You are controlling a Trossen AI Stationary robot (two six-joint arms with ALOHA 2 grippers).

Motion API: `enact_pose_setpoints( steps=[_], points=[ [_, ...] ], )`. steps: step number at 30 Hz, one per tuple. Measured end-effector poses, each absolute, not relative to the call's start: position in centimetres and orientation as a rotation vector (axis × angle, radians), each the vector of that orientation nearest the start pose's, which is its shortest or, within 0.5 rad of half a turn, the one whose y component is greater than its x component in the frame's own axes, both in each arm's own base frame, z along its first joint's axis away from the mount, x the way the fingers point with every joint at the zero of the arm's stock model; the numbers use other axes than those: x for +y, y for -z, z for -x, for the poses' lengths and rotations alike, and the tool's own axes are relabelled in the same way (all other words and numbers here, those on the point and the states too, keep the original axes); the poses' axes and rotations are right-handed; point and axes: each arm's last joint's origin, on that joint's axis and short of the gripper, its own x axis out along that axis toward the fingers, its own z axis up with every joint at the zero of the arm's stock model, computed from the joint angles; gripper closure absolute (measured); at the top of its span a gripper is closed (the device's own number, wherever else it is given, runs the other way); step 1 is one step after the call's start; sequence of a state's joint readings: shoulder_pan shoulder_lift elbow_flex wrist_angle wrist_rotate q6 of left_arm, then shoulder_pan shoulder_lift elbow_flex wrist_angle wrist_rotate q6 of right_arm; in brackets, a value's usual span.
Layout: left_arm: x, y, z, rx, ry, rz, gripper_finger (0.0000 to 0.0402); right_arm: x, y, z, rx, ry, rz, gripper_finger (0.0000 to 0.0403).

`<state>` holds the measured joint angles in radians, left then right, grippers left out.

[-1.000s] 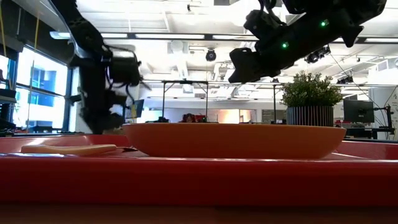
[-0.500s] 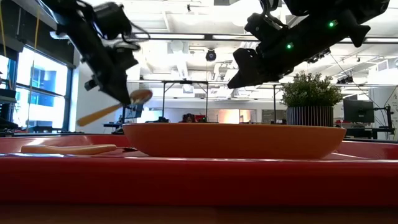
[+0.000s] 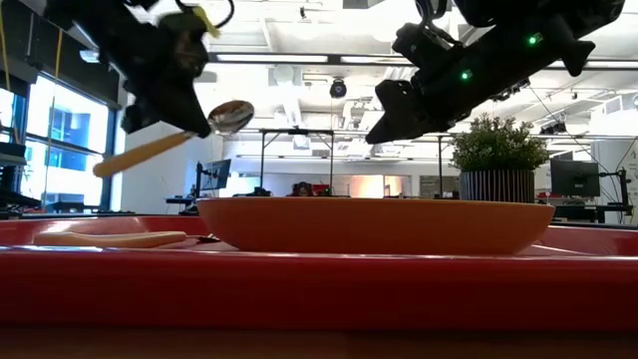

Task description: Pick and place plate/cup/fork/spoon on tray

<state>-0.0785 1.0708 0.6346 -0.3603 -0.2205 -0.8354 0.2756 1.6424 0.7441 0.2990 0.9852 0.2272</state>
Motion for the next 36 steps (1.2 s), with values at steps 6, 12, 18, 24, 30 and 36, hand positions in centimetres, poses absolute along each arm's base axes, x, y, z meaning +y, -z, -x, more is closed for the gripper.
enact_pose_setpoints(
  steps=[6, 12, 18, 24, 30, 36],
  points=[
    [-4.8, -20.8, -21.0, 0.632, -0.519, 0.689, 0.0393, 6.1, -16.5, -30.3, 0.415, 0.725, 0.143, 0.0256],
    [-8.8, -18.7, -21.7, 0.597, -0.548, 0.886, 0.0393, 6.1, -16.5, -30.3, 0.407, 0.707, 0.108, 0.0256],
    [-11.0, -16.8, -23.2, 0.528, -0.54, 1.069, 0.0392, 6.2, -16.6, -30.4, 0.393, 0.706, 0.098, 0.0256],
    [-11.0, -15.0, -23.5, 0.573, -0.639, 1.134, 0.0392, 6.2, -16.8, -30.5, 0.383, 0.707, 0.091, 0.0256],
    [-10.5, -14.4, -22.5, 0.624, -0.755, 1.131, 0.0392, 6.1, -16.8, -30.5, 0.377, 0.719, 0.093, 0.0256],
    [-10.4, -14.3, -22.3, 0.633, -0.773, 1.116, 0.0392, 6.1, -16.9, -30.5, 0.358, 0.752, 0.096, 0.0256]
  ],
)
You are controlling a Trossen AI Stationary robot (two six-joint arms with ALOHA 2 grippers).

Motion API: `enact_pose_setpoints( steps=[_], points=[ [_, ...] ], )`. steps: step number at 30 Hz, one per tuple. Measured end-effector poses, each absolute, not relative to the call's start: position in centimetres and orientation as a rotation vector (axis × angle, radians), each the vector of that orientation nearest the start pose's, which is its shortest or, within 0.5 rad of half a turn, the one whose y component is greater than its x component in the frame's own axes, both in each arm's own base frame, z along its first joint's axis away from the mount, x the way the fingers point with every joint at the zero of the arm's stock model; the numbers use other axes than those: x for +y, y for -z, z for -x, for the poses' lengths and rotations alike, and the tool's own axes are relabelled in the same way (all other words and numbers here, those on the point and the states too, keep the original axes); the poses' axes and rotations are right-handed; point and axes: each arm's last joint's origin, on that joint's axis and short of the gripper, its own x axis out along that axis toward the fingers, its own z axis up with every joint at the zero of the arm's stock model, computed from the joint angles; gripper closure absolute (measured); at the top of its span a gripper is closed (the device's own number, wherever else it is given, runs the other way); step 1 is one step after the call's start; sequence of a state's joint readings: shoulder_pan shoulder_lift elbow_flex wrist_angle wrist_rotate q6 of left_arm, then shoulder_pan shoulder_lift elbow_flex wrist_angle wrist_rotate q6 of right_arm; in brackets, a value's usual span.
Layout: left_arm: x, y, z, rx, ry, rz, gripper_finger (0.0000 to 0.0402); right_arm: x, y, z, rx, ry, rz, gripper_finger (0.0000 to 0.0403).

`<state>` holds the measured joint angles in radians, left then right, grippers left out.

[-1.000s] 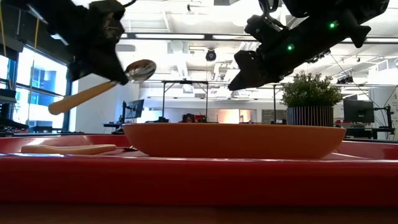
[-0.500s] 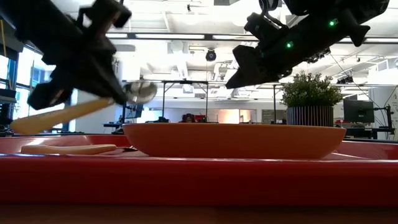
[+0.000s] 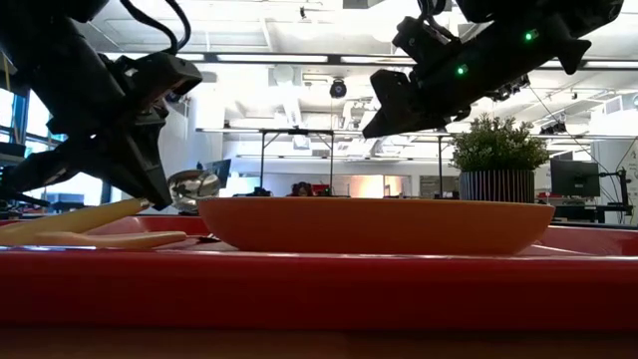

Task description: Pick and place plate/cup/fork/spoon on tray

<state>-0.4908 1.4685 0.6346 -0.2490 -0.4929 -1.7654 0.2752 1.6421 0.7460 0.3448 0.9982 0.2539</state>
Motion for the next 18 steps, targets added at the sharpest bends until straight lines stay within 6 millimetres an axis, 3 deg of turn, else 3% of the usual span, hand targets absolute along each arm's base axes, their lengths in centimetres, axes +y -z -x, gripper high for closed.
enact_pose_setpoints(
  steps=[7, 13, 18],
  points=[
    [-10.0, -14.0, -21.8, 0.647, -0.827, 1.046, 0.0374, 6.1, -16.9, -30.5, 0.348, 0.752, 0.068, 0.0256],
    [-10.0, -13.9, -21.7, 0.667, -0.832, 1.055, 0.0305, 6.1, -16.9, -30.5, 0.355, 0.737, 0.058, 0.0256],
    [-9.7, -15.0, -21.5, 0.747, -0.723, 0.975, 0.0269, 6.1, -16.9, -30.5, 0.356, 0.733, 0.058, 0.0256]
  ],
)
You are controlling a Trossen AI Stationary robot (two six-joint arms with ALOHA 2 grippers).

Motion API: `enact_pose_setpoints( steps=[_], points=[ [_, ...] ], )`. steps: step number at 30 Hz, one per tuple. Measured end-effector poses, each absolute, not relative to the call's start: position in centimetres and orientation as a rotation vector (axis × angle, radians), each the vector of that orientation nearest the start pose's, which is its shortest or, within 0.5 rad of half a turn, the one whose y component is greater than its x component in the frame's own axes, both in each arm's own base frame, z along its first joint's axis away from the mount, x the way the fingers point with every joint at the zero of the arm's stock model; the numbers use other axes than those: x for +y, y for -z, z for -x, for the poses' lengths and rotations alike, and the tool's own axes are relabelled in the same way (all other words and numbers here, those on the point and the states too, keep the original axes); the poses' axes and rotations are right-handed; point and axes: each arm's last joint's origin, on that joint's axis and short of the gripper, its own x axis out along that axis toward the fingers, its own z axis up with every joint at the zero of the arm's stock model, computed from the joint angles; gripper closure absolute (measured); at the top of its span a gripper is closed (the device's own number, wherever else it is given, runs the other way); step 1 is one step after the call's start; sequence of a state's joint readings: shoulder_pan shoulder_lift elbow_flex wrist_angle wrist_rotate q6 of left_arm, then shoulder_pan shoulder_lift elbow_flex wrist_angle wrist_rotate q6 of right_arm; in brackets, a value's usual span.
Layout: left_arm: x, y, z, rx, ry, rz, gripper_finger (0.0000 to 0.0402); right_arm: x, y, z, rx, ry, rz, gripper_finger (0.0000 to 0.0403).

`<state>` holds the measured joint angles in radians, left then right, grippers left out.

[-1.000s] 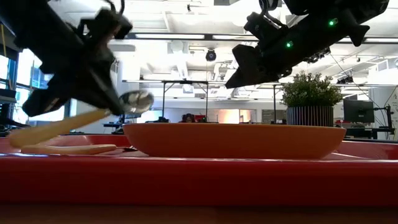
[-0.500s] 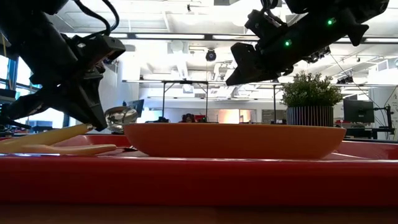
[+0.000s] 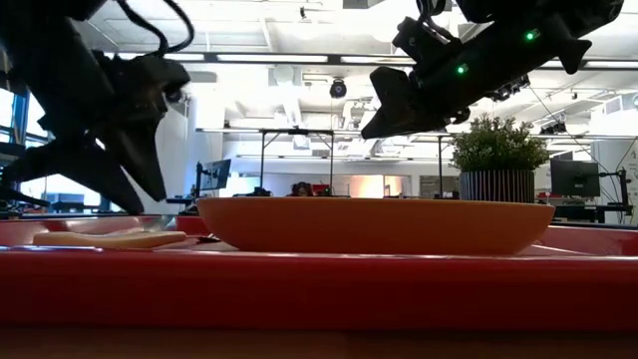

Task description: Pick and place plate/cup/fork/spoon on tray

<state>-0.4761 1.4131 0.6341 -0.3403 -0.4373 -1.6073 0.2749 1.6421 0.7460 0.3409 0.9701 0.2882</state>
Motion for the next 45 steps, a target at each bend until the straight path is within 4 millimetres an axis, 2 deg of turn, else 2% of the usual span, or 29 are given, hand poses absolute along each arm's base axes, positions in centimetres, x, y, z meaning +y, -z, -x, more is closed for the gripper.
enact_pose_setpoints(
  steps=[8, 13, 18, 22, 24, 30, 33, 37, 40, 45],
  points=[
    [-9.5, -20.4, -20.3, 0.63, -0.422, 0.852, 0.027, 5.6, -16.7, -30.7, 0.383, 0.691, 0.041, 0.0256],
    [-9.9, -23.0, -18.9, 0.693, -0.099, 0.736, 0.0273, 5.4, -16.4, -30.9, 0.436, 0.579, 0.021, 0.0256],
    [-10.8, -23.0, -18.2, 0.72, -0.014, 0.66, 0.0271, 5.8, -16.2, -31.1, 0.491, 0.363, -0.082, 0.0256],
    [-11.1, -22.5, -18.0, 0.795, 0.026, 0.551, 0.0271, 6.3, -16.1, -31.0, 0.504, 0.327, -0.164, 0.0256],
    [-10.9, -23.3, -18.0, 0.842, 0.018, 0.515, 0.0274, 6.6, -16.0, -30.9, 0.51, 0.331, -0.188, 0.0256],
    [-10.2, -26.4, -17.3, 0.934, 0.025, 0.236, 0.0301, 7.5, -15.5, -30.4, 0.569, 0.28, -0.311, 0.0256],
    [-10.5, -26.8, -17.2, 0.946, 0.078, 0.224, 0.0307, 7.5, -15.3, -30.4, 0.607, 0.24, -0.382, 0.0256],
    [-11.4, -27.5, -16.4, 1.047, 0.208, 0.273, 0.0306, 7.3, -15.1, -30.2, 0.621, 0.285, -0.414, 0.0256],
    [-12.0, -27.0, -15.1, 1.143, 0.221, 0.243, 0.0307, 7.2, -15.1, -30.2, 0.61, 0.322, -0.459, 0.0256],
    [-13.7, -24.9, -12.9, 1.238, 0.316, 0.192, 0.0309, 7.9, -15.0, -30.0, 0.613, 0.318, -0.476, 0.0256]
  ],
)
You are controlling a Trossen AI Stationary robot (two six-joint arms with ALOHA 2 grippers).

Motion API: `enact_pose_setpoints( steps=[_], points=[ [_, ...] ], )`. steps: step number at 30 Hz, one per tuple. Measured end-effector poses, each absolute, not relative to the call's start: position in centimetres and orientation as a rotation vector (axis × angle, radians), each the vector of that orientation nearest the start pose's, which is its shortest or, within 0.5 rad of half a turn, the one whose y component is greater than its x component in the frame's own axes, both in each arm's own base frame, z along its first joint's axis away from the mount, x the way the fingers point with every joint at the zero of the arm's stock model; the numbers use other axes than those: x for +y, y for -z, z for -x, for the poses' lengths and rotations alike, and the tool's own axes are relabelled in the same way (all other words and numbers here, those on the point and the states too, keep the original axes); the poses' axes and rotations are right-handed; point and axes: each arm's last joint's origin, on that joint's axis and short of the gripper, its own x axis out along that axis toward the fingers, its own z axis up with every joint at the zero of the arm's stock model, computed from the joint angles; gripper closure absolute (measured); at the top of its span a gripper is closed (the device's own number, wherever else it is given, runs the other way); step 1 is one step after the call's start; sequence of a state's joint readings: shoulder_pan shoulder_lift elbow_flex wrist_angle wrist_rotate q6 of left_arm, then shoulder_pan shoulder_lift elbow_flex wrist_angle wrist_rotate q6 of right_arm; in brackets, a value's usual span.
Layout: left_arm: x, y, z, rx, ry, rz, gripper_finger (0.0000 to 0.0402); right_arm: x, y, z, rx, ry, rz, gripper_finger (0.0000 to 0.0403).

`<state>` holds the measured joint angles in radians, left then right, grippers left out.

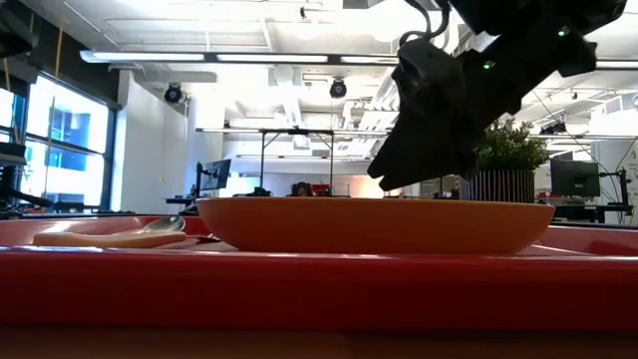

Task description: Pick and place plate/cup/fork/spoon on tray

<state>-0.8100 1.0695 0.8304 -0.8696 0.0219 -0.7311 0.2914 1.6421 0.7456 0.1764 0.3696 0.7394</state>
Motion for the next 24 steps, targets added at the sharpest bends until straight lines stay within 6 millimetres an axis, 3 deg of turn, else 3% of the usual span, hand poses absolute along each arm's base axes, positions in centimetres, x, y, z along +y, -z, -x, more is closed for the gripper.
enact_pose_setpoints(
  steps=[15, 24],
  points=[
    [-15.4, -24.5, -12.3, 1.218, 0.398, 0.226, 0.0309, 8.1, -15.0, -29.9, 0.616, 0.306, -0.415, 0.0256],
    [-16.4, -23.3, -12.5, 1.269, 0.331, 0.215, 0.0309, 7.5, -14.9, -30.0, 0.637, 0.304, -0.346, 0.0256]
  ],
)
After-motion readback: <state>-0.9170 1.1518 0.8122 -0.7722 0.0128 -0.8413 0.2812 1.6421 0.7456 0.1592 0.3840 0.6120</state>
